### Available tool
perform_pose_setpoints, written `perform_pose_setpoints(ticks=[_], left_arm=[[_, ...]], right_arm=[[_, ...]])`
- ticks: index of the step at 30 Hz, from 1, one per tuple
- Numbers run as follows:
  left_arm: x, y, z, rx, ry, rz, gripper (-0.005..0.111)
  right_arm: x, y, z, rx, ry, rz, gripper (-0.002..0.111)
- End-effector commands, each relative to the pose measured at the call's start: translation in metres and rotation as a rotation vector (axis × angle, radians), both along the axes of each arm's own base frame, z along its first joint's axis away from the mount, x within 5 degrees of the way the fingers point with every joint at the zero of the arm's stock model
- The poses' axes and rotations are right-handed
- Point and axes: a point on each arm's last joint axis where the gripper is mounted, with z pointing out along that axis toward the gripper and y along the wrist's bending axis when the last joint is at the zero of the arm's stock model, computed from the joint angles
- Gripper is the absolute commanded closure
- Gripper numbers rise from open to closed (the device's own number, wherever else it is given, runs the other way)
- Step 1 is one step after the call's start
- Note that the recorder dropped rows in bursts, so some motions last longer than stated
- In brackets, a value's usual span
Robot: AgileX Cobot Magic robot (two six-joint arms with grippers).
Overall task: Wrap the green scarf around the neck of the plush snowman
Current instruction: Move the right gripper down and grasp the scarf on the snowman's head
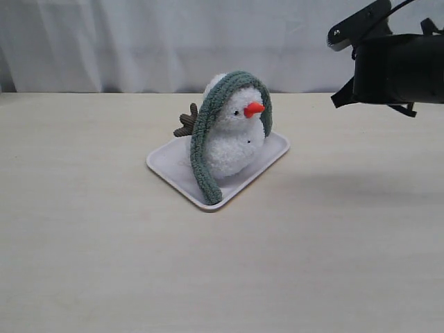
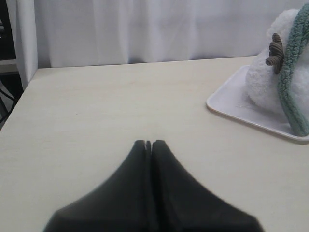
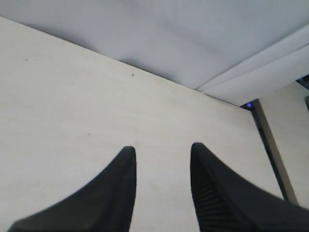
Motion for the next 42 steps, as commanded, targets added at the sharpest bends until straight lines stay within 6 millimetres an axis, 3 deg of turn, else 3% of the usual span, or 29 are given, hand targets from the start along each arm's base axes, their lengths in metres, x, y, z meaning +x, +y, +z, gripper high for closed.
perform_pose_setpoints(ticks=[1, 4, 7, 11, 13, 14, 17, 19, 22, 25, 27, 30, 34, 38, 42], left_arm=[[0.0, 0.0, 0.0, -0.005, -0.009, -0.001, 0.107], [0.0, 0.0, 0.0, -0.005, -0.009, -0.001, 0.107], [0.0, 0.0, 0.0, -0.005, -0.009, -0.001, 0.107], [0.0, 0.0, 0.0, -0.005, -0.009, -0.001, 0.107], [0.0, 0.0, 0.0, -0.005, -0.009, -0.001, 0.107], [0.0, 0.0, 0.0, -0.005, -0.009, -0.001, 0.107], [0.0, 0.0, 0.0, -0.005, -0.009, -0.001, 0.107], [0.0, 0.0, 0.0, -0.005, -0.009, -0.001, 0.107], [0.0, 0.0, 0.0, -0.005, -0.009, -0.001, 0.107], [0.0, 0.0, 0.0, -0.006, -0.011, -0.002, 0.107], [0.0, 0.0, 0.0, -0.006, -0.011, -0.002, 0.107], [0.0, 0.0, 0.0, -0.006, -0.011, -0.002, 0.107], [0.0, 0.0, 0.0, -0.006, -0.013, -0.002, 0.107], [0.0, 0.0, 0.0, -0.006, -0.013, -0.002, 0.107], [0.0, 0.0, 0.0, -0.006, -0.013, -0.002, 0.107]], right_arm=[[-0.003, 0.014, -0.011, 0.185, -0.011, 0.14, 0.073], [-0.005, 0.03, -0.018, 0.427, -0.007, 0.311, 0.073], [-0.003, 0.032, -0.017, 0.72, -0.011, 0.427, 0.073], [0.002, 0.011, -0.014, 0.931, -0.024, 0.387, 0.073], [0.004, 0.003, -0.007, 1.033, 0.069, 0.415, 0.073], [0.008, -0.001, 0.002, 1.066, 0.206, 0.446, 0.073], [0.016, -0.011, 0.02, 0.94, 0.448, 0.432, 0.073], [0.017, -0.012, 0.028, 0.806, 0.477, 0.453, 0.073], [0.018, -0.006, 0.034, 0.761, 0.438, 0.515, 0.071], [0.013, 0.014, 0.034, 0.685, 0.477, 0.655, 0.063], [0.012, 0.035, 0.036, 0.647, 0.454, 0.716, 0.048], [0.01, 0.068, 0.039, 0.551, 0.386, 0.806, 0.05], [-0.006, 0.118, 0.04, -0.065, 0.371, 1.15, 0.055], [-0.003, 0.135, 0.051, -0.274, 0.206, 1.194, 0.055], [0.003, 0.138, 0.031, -0.388, 0.272, 1.265, 0.055]])
